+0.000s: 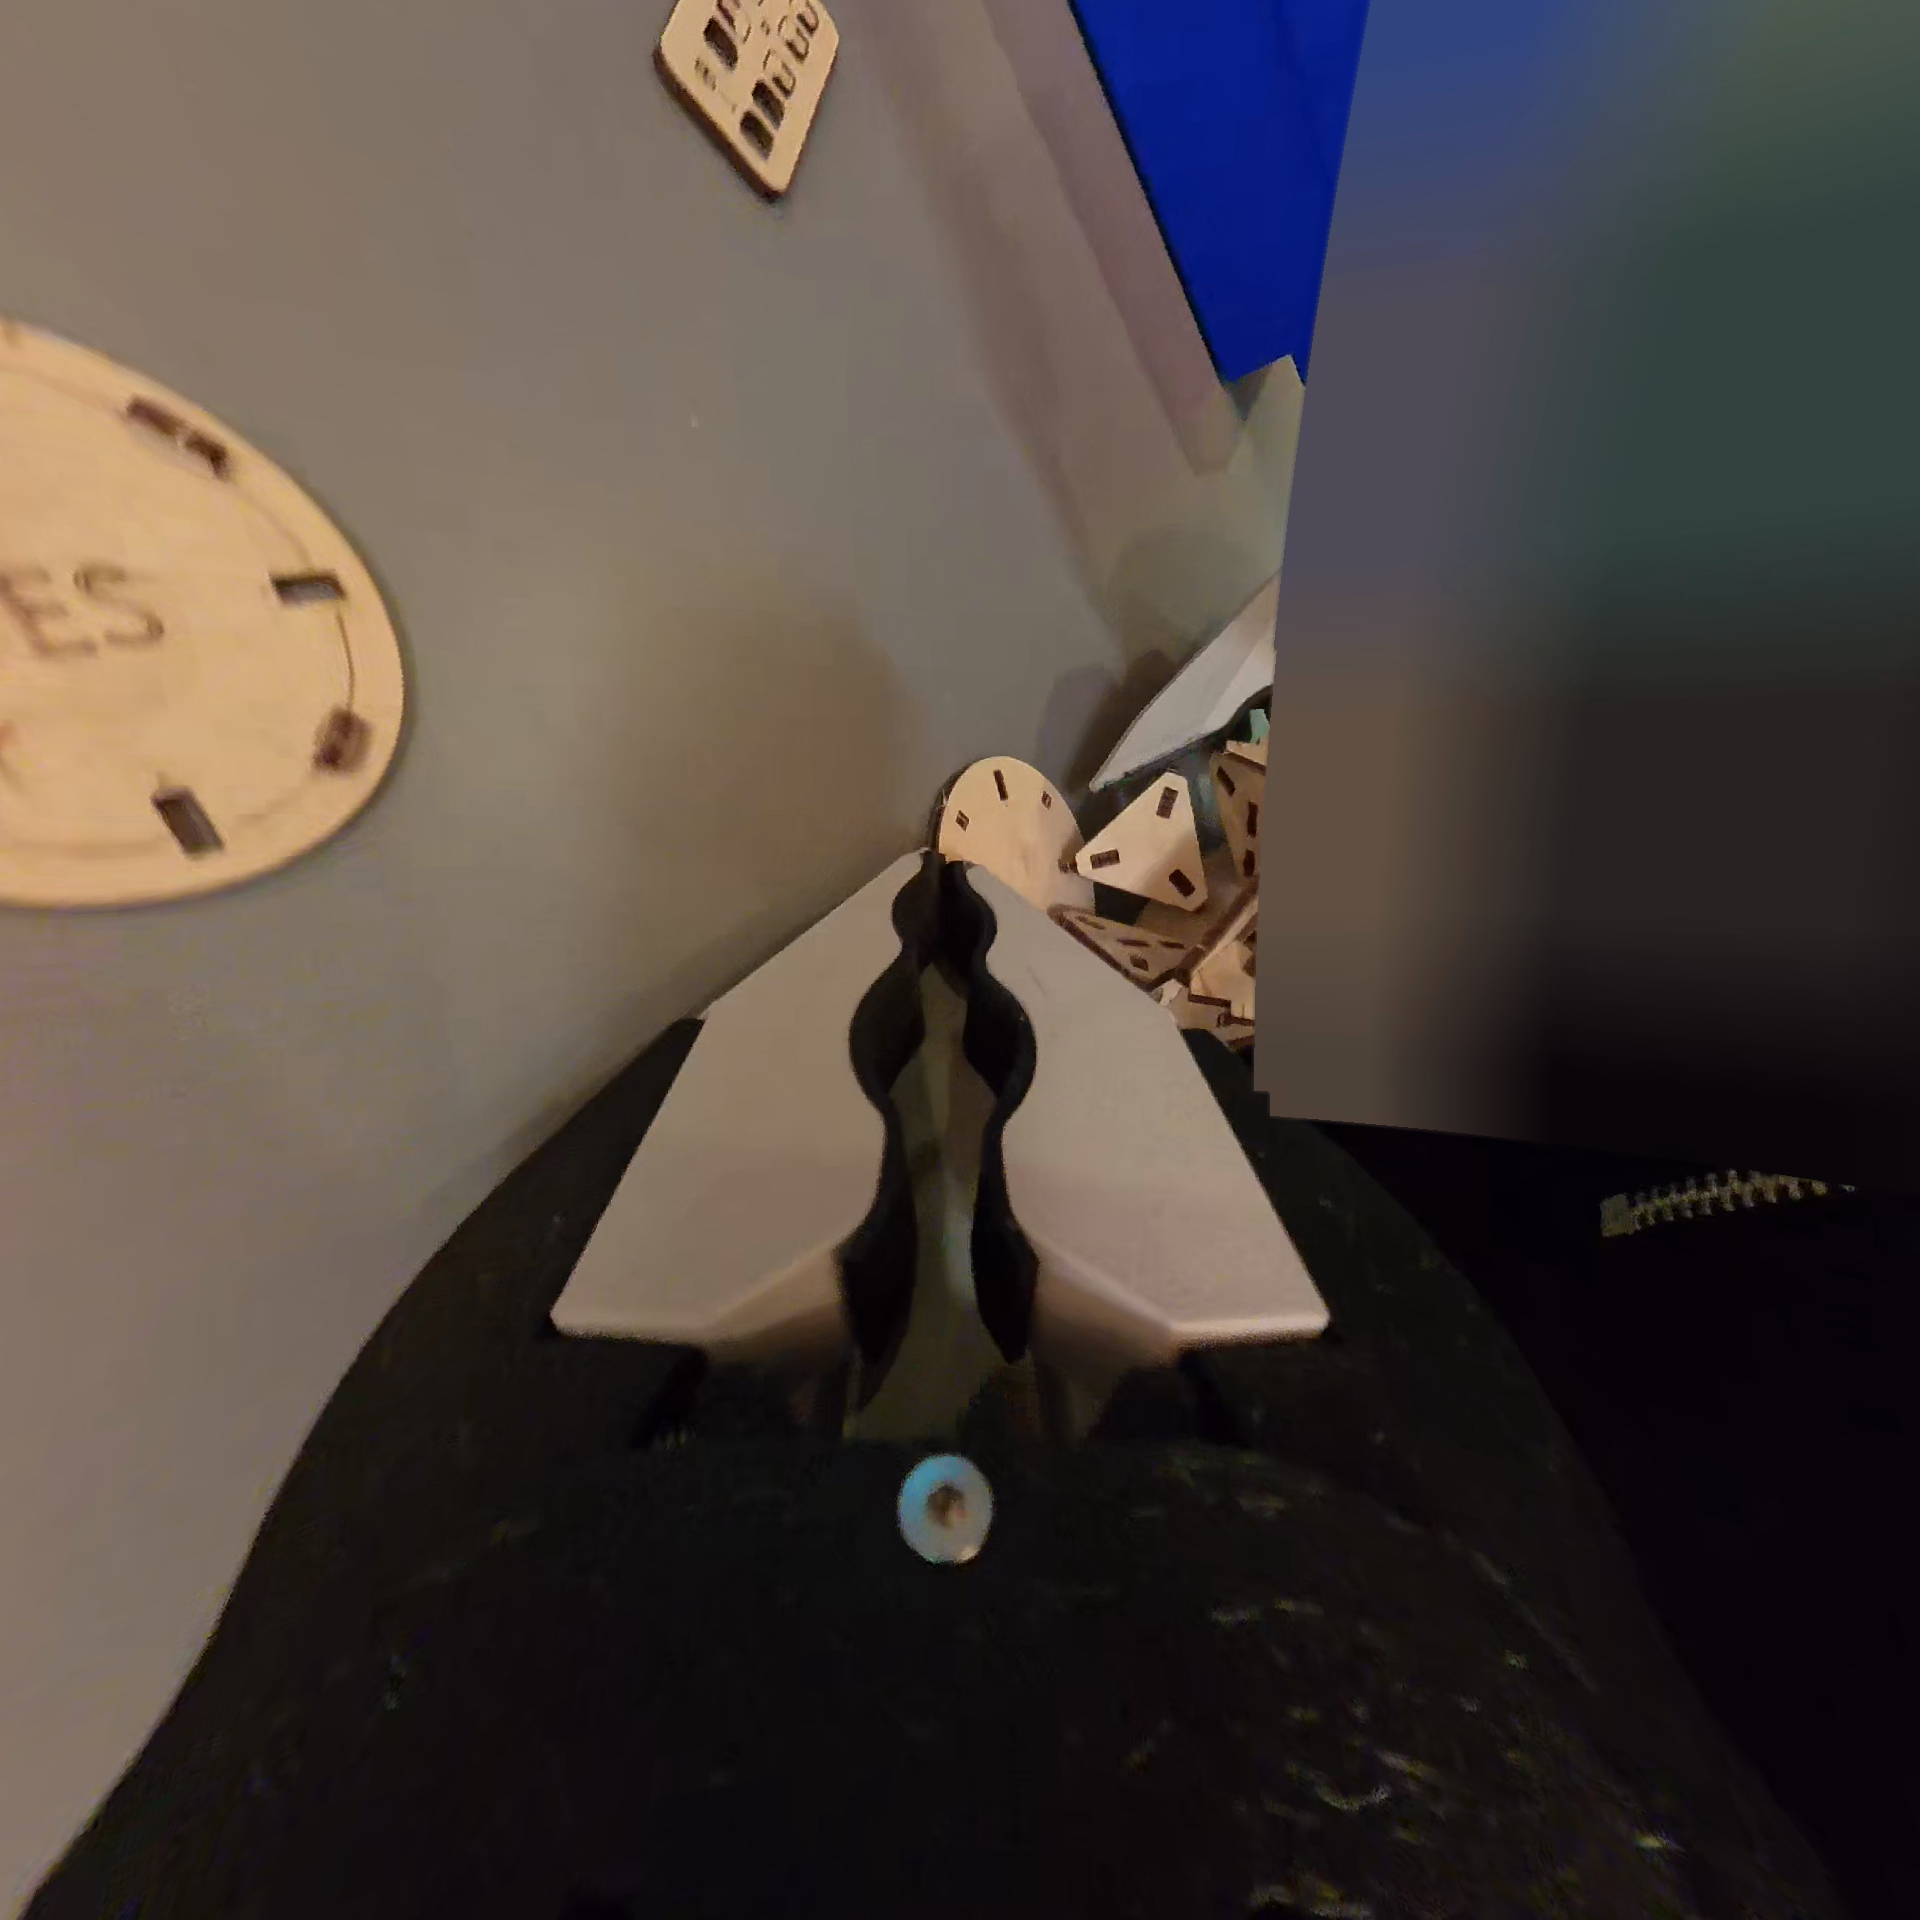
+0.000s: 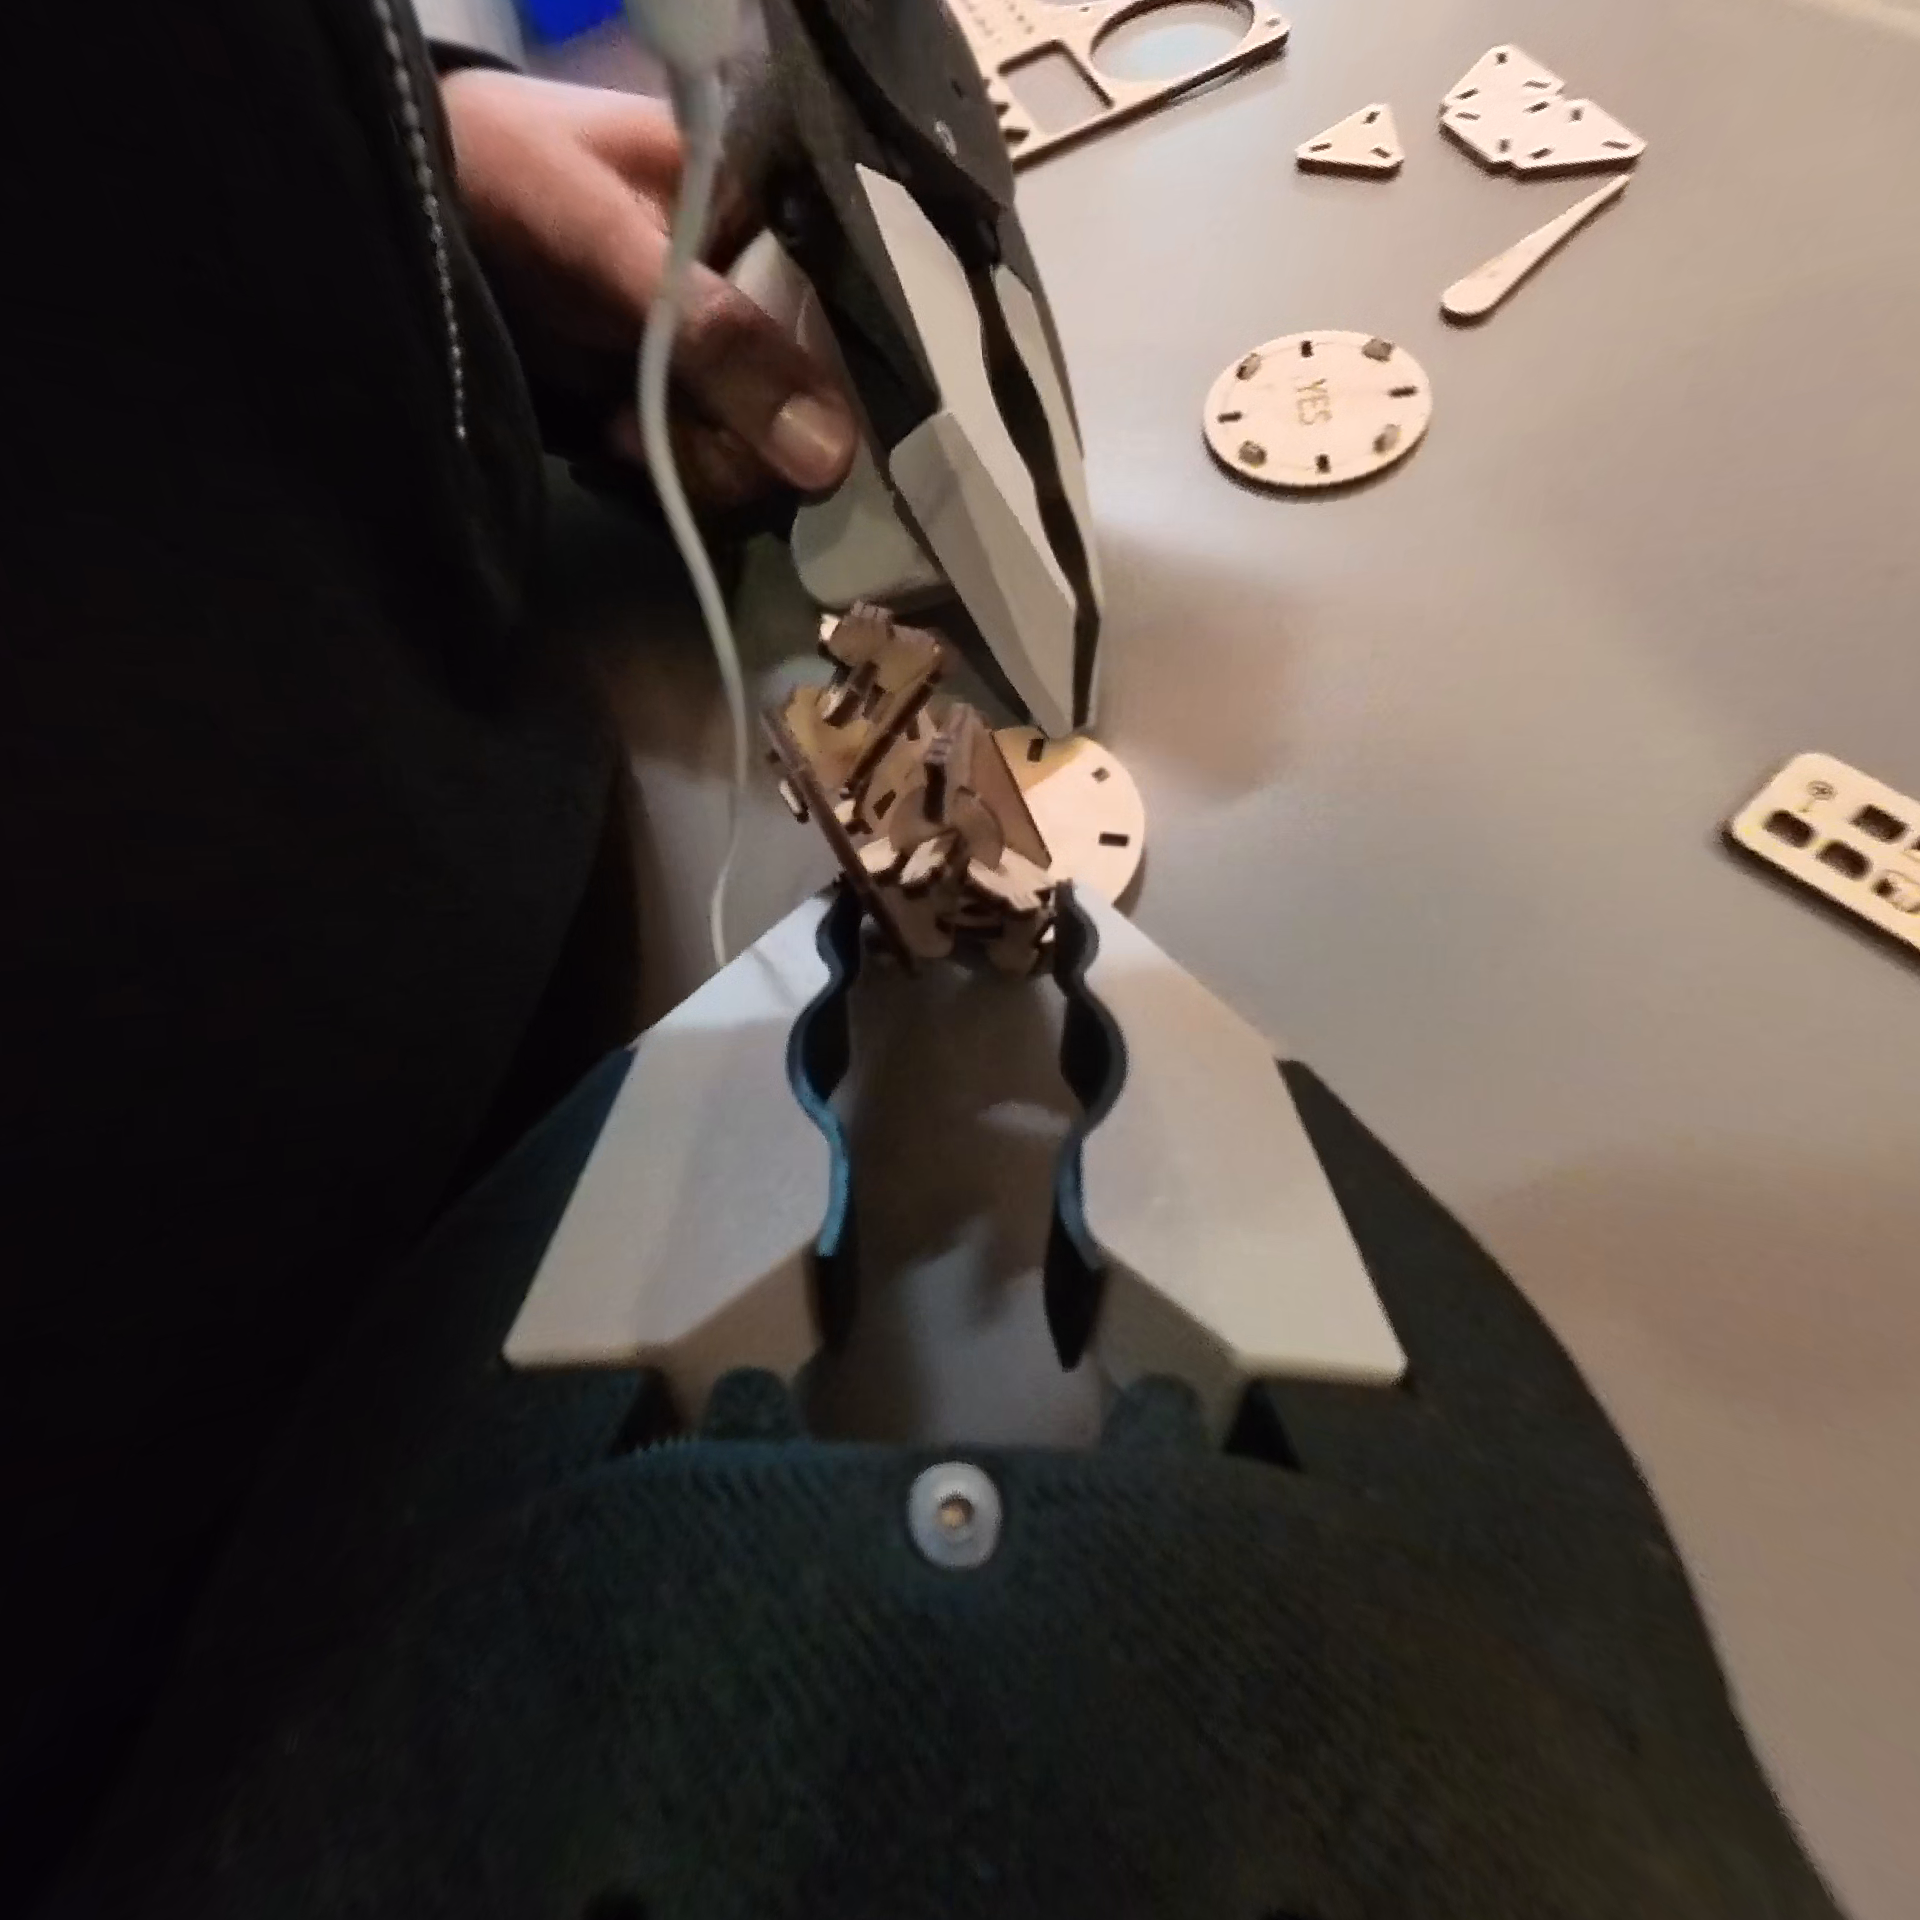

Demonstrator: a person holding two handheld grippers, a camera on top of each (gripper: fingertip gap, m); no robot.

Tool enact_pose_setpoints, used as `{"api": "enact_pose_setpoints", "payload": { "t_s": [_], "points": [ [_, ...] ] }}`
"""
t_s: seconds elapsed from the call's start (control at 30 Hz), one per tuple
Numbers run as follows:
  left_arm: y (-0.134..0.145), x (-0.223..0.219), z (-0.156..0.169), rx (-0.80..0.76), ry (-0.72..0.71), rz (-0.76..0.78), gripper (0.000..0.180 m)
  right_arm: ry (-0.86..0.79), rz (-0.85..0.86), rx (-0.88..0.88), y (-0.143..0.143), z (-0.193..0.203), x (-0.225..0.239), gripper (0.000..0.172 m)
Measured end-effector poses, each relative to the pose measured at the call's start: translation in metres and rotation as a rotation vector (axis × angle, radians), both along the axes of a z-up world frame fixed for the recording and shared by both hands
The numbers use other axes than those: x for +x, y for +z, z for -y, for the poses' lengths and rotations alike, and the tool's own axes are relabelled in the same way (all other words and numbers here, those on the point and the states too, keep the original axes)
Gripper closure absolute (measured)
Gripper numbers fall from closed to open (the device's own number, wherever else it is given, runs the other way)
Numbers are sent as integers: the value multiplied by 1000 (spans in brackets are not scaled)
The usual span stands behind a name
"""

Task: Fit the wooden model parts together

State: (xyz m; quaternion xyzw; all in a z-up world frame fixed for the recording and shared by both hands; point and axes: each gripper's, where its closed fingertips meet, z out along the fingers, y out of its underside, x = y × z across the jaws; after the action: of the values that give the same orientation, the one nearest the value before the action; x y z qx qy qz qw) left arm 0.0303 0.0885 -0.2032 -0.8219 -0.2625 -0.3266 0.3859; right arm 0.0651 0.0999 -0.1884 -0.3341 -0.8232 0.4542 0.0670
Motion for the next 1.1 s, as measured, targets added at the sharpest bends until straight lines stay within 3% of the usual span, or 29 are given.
{"api": "enact_pose_setpoints", "payload": {
  "t_s": [0.47,0.57,0.67,0.83,1.1],
  "points": [
    [0,17,29,5,21,-23,180,139,4,-26,-1,23,14,136],
    [3,21,34,35,-12,-51,176,147,8,-28,-1,24,14,137],
    [10,25,40,83,-64,-103,157,169,38,14,-9,23,17,139],
    [5,28,45,55,-176,-249,160,197,38,36,-10,25,18,139],
    [9,31,44,90,-174,-148,157,188,27,45,-8,26,14,139]
  ]
}}
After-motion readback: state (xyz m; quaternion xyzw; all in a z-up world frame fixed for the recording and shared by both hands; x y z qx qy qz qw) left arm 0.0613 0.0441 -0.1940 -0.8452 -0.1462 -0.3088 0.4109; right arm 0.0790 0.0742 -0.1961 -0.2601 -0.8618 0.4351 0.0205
